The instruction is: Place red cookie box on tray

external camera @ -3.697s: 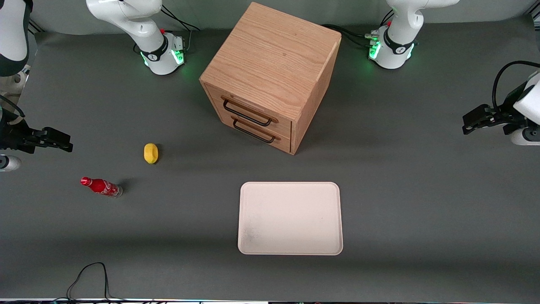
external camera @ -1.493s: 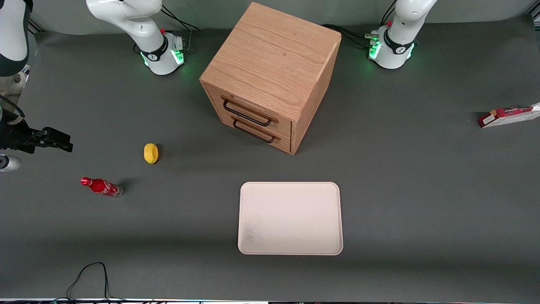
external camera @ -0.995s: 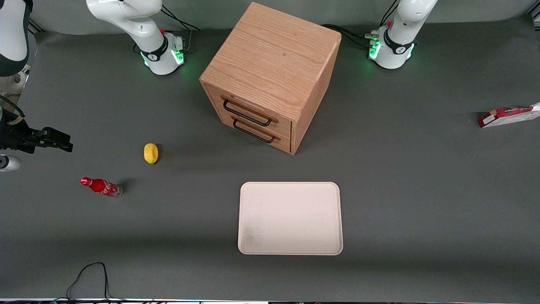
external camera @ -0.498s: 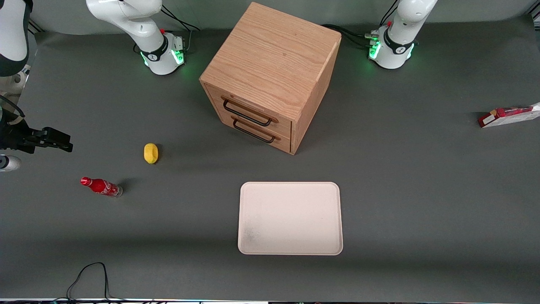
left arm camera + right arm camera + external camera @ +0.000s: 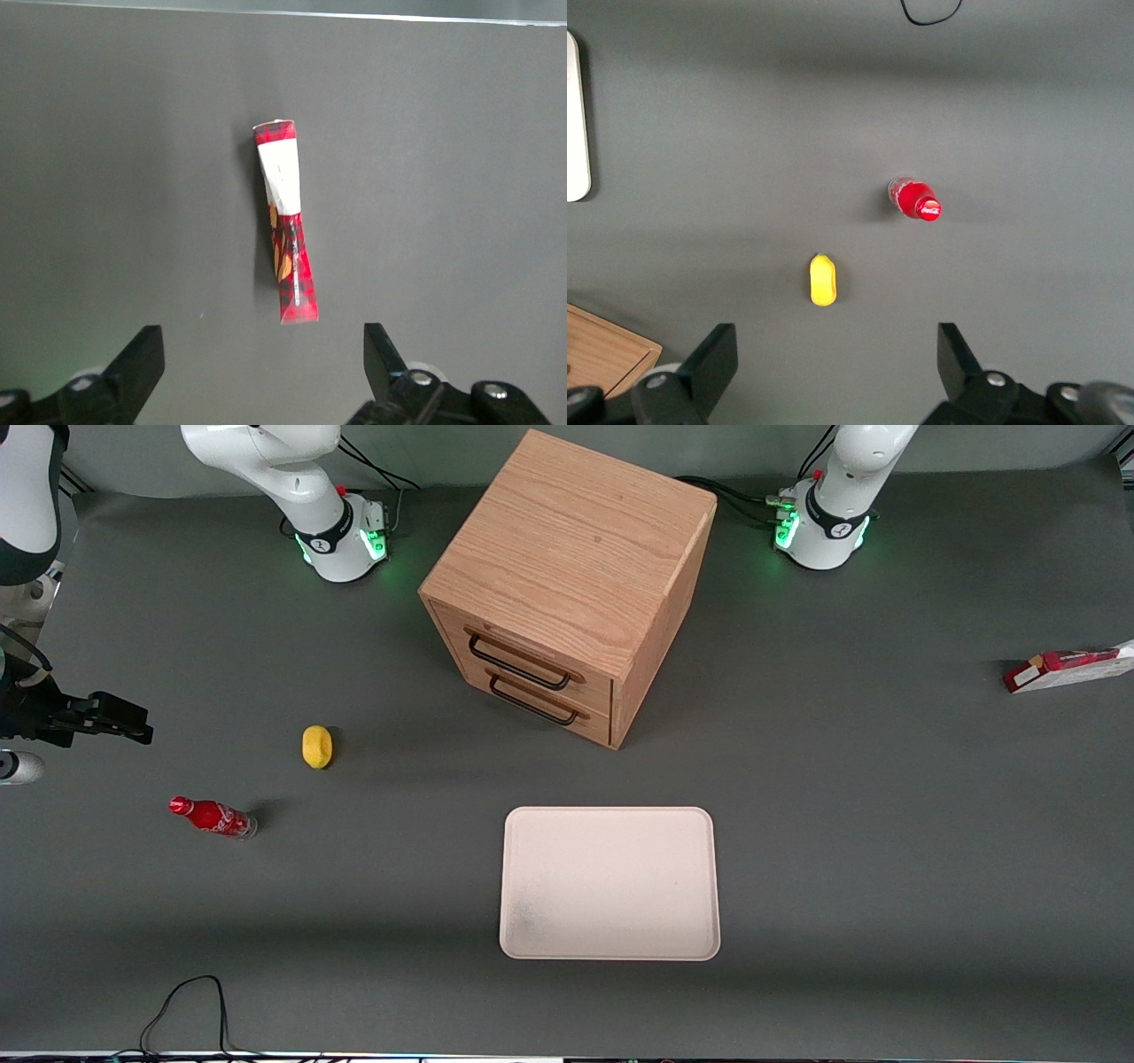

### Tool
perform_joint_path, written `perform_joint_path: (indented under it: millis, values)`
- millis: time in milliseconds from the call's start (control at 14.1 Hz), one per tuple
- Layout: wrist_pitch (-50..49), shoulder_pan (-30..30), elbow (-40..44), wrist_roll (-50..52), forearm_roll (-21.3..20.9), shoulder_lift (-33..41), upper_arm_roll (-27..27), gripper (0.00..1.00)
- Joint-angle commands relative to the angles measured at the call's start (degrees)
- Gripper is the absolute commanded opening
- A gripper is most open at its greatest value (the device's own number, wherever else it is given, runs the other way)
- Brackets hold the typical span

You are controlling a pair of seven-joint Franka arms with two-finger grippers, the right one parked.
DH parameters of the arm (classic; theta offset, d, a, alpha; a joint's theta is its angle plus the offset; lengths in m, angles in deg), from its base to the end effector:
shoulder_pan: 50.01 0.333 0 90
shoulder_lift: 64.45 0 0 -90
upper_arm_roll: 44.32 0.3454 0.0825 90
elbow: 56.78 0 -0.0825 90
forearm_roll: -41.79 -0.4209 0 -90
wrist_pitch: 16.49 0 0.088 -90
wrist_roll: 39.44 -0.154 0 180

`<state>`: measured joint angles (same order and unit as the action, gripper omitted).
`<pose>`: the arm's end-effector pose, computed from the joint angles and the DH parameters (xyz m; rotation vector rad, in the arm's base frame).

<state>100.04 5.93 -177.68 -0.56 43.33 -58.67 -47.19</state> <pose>0.3360 0.4420 0.4291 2.1586 2.2601 0.0417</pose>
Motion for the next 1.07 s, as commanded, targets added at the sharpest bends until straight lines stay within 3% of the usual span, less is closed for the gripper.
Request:
perform_joint_path:
  millis: [0, 427, 995]
  values:
    - [8.1, -1.4, -6.0, 1.4, -1.2, -1.5, 0.2, 1.00]
    - [19.1, -1.5, -6.1, 2.1, -1.0, -13.0, 0.1, 1.00]
    - [27.3, -2.2, -7.9, 2.2, -0.4, -18.3, 0.1, 1.00]
